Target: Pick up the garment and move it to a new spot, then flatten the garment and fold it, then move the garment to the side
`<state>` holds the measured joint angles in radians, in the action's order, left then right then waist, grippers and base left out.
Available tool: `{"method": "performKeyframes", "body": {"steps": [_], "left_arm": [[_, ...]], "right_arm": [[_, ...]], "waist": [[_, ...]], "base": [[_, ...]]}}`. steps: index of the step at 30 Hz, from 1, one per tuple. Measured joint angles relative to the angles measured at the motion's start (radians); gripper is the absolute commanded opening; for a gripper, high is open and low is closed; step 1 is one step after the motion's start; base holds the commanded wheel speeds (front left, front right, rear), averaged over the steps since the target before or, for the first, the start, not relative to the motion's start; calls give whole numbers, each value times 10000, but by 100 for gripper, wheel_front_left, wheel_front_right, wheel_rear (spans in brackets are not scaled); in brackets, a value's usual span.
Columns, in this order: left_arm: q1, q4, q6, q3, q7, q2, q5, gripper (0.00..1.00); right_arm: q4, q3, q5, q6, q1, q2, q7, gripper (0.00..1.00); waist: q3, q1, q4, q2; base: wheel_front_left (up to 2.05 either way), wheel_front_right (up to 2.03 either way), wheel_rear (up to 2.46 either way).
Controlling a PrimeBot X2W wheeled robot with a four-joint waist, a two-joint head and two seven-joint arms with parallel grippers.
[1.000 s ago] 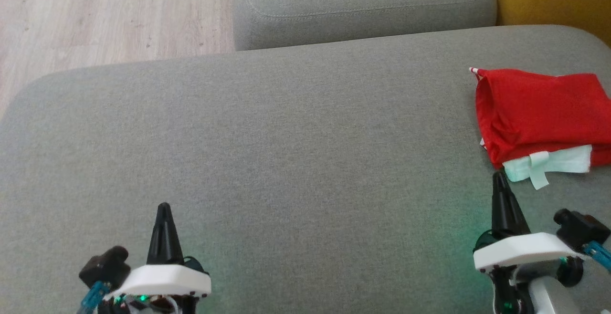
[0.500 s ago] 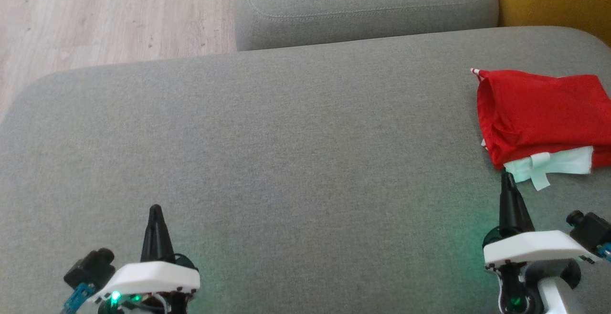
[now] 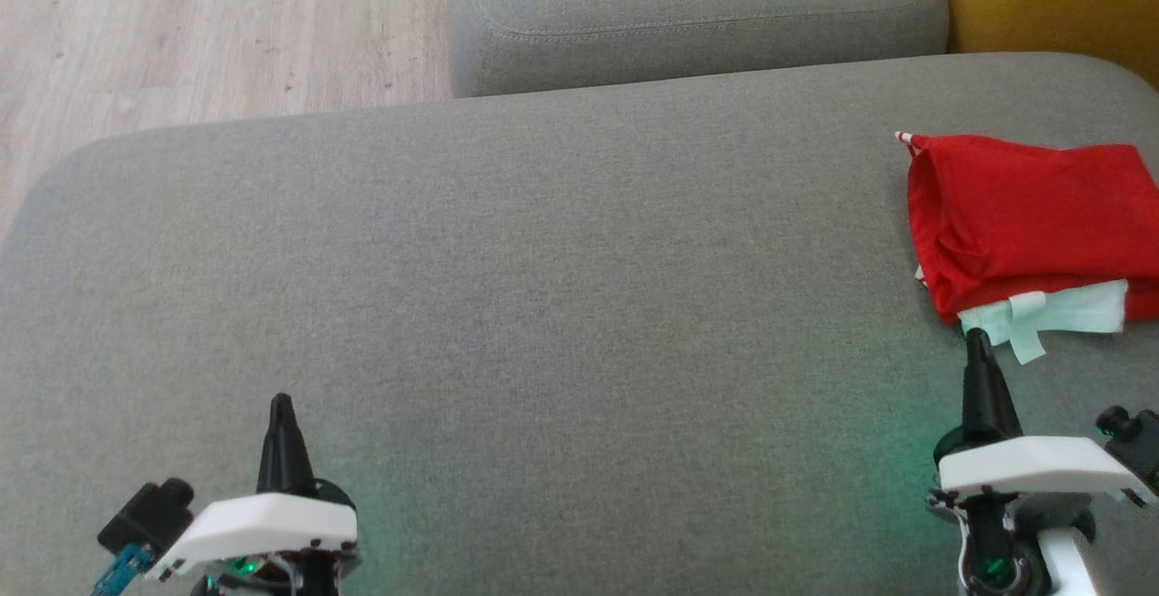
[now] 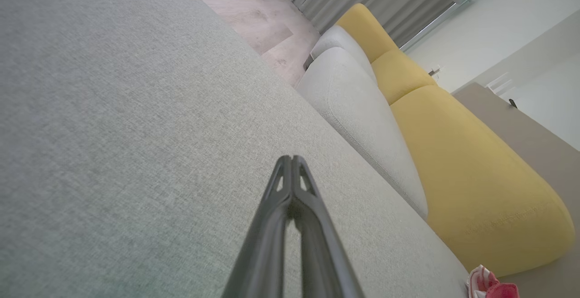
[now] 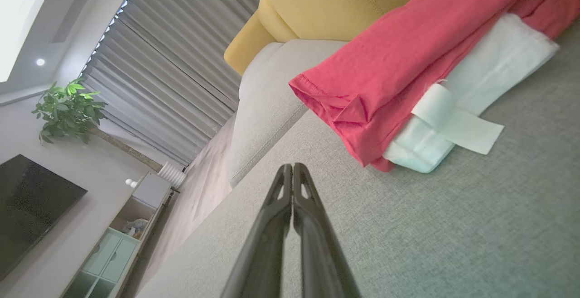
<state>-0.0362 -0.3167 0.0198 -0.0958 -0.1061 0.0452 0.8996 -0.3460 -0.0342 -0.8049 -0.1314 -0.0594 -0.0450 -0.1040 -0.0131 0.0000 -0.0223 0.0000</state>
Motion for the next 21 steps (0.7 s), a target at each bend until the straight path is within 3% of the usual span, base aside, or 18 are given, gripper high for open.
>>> {"method": "performKeyframes", "body": {"steps": [21], "left_arm": [[-13,105,259,456,581,-2,1954,0]], "right_arm": [[190,-274,-2219,0,-1,0,600,0]], "waist": [[28,0,63,0]], "base": [[0,0,0]]}}
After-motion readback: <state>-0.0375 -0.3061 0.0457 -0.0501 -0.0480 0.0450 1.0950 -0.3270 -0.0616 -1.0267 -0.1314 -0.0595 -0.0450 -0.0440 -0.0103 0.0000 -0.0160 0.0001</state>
